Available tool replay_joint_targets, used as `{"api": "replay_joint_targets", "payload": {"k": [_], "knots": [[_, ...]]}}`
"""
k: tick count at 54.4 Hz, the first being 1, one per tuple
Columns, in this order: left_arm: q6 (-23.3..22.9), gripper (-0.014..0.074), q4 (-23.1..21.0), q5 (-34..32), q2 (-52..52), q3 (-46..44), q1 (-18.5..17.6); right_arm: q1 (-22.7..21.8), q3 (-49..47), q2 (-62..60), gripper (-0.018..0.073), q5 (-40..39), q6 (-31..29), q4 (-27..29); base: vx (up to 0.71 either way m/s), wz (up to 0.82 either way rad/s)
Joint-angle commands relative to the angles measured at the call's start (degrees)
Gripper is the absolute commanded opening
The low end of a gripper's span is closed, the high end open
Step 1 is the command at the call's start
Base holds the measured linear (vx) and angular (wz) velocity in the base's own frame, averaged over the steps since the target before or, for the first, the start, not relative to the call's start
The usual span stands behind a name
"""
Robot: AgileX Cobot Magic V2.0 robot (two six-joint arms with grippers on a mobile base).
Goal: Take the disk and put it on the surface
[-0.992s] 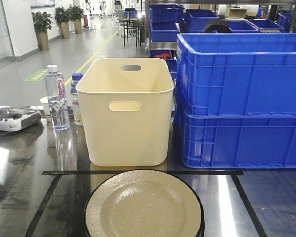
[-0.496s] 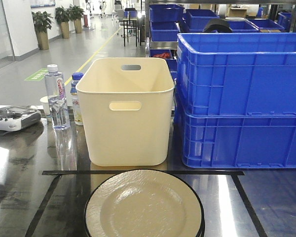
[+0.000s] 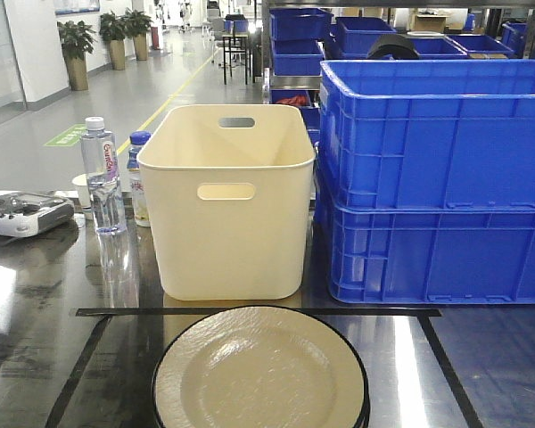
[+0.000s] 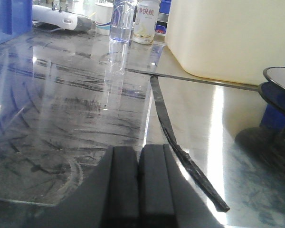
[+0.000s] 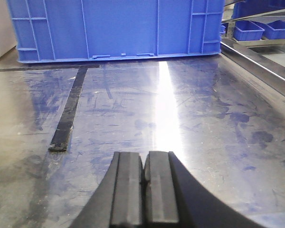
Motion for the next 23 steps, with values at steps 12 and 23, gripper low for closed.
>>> {"api": "replay_joint_targets", "payload": {"k": [12, 23], "knots": [[-0.2, -0.0008, 0.2, -4.6, -0.7, -1.0, 0.0, 0.1, 0.4, 0.4, 0.0029, -4.6, 0.0, -0.4, 0.00, 0.00], [-0.2, -0.0008, 0.2, -4.6, -0.7, -1.0, 0.0, 0.1, 0.4, 0.4, 0.0029, -4.6, 0.0, -0.4, 0.00, 0.00]]}}
